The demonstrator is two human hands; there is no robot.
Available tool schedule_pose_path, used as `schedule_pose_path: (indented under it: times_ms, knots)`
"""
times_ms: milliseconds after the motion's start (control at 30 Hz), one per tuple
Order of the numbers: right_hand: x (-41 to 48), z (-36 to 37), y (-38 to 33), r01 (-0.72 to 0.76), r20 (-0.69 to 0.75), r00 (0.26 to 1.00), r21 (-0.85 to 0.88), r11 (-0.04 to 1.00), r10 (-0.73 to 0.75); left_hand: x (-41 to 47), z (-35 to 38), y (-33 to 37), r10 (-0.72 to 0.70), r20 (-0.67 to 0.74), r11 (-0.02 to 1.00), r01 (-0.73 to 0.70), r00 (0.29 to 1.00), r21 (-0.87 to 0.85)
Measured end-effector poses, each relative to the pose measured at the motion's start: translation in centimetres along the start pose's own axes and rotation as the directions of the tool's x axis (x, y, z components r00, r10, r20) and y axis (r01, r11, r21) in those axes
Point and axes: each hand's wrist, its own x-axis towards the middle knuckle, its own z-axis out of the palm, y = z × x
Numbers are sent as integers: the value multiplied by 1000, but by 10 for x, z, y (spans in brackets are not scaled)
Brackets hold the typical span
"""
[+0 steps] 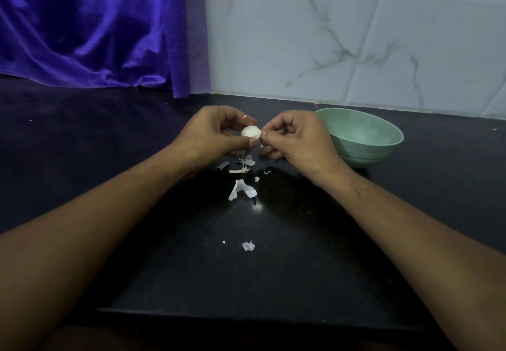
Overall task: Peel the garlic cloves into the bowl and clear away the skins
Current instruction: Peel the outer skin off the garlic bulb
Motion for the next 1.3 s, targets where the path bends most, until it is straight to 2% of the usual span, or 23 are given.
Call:
schedule_pose_path:
  times_ms: [200,367,567,667,767,833,967,1067,1200,1300]
  knots:
    - [-5,5,-3,-124,17,992,174,977,123,-1,1,1,37,-48,997,-34,998,65]
    - [-7,8,-4,-180,10,983,249,952,183,-2,5,0,57,-82,975,-38,995,217]
    - [-5,10,-3,-115,-29,993,37,993,116,-3,7,0,141,-71,904,-99,987,415]
    - [-3,8,-4,-33,-49,998,-154,987,26,-5,7,1,206,-20,794,-155,978,588]
    - [-3,10,-6,15,-37,999,-243,970,-25,-6,9,2,232,2,704,-169,973,690]
    - [-3,11,-7,5,-44,999,-210,978,-15,-5,9,3,253,-2,715,-185,968,674]
    - [-5,9,-9,-110,-42,993,35,993,111,-4,9,3,245,-27,798,-186,969,573]
    - [-7,9,-10,-196,-2,980,179,964,200,-1,12,0,225,-38,846,-176,974,504]
    - [-7,11,-11,-261,-5,962,279,924,274,0,11,-3,200,-59,898,-160,978,410]
    - [-8,11,-8,-303,11,948,335,892,318,0,14,-4,168,-59,964,-151,984,220]
